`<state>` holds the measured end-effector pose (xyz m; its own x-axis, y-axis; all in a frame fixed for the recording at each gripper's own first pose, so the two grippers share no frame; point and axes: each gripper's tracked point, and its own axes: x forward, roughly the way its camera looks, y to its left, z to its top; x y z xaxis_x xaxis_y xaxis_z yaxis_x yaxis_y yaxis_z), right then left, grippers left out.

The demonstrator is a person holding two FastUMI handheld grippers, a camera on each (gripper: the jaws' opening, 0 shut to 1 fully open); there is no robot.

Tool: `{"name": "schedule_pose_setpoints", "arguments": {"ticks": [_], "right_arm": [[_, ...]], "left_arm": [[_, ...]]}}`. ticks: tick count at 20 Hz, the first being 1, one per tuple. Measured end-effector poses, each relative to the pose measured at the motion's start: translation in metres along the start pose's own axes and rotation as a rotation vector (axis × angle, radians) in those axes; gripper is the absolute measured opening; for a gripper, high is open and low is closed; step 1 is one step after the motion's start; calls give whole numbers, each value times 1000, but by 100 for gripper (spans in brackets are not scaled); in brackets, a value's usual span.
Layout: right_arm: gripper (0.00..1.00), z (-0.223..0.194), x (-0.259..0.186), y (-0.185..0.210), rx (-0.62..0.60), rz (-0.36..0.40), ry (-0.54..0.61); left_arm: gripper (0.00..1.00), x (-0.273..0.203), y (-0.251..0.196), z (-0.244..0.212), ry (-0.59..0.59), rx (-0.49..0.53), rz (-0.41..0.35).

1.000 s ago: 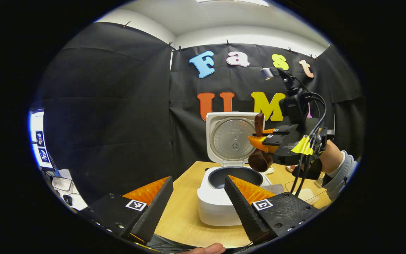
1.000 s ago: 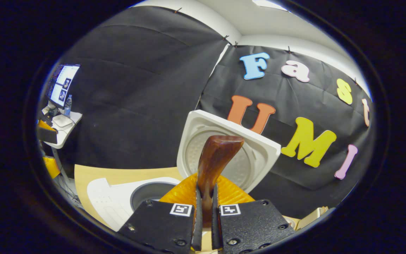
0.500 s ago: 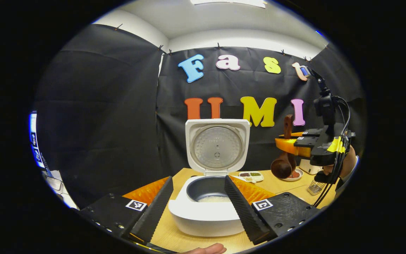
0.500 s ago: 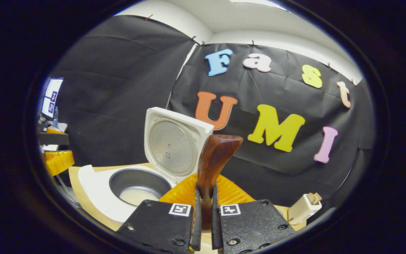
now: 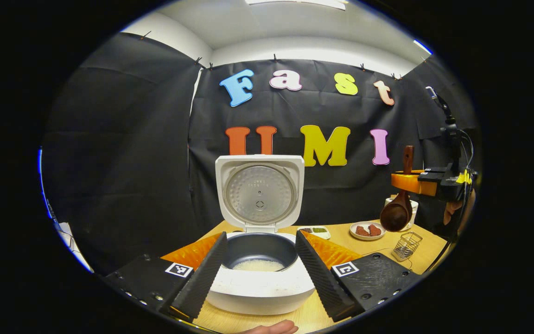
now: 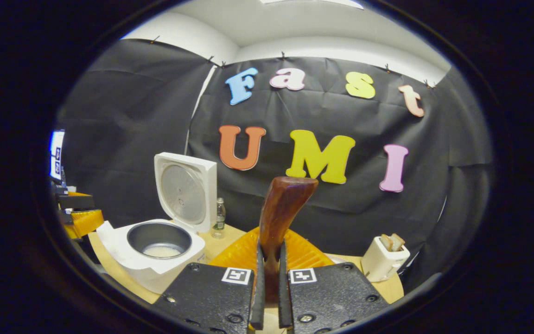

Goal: Close the left gripper, press the button to open the rice cooker; take a wooden spoon from the chopstick holder with the right hand, scoop a spoonful of rice and pour it into the rice cooker, then put the wooden spoon back into the chopstick holder.

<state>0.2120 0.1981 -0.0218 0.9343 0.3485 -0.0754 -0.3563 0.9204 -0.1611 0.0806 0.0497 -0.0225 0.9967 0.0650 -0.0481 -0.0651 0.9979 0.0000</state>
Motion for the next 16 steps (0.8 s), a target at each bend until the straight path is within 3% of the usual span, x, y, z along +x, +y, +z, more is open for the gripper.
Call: {"name": "schedule_pose_setpoints", "arguments": {"ticks": [16], "right_arm": [[19,-61,-28,-177,174,-317,-2]], "left_arm": [[93,29,-43,11,-38,16,11]]}}
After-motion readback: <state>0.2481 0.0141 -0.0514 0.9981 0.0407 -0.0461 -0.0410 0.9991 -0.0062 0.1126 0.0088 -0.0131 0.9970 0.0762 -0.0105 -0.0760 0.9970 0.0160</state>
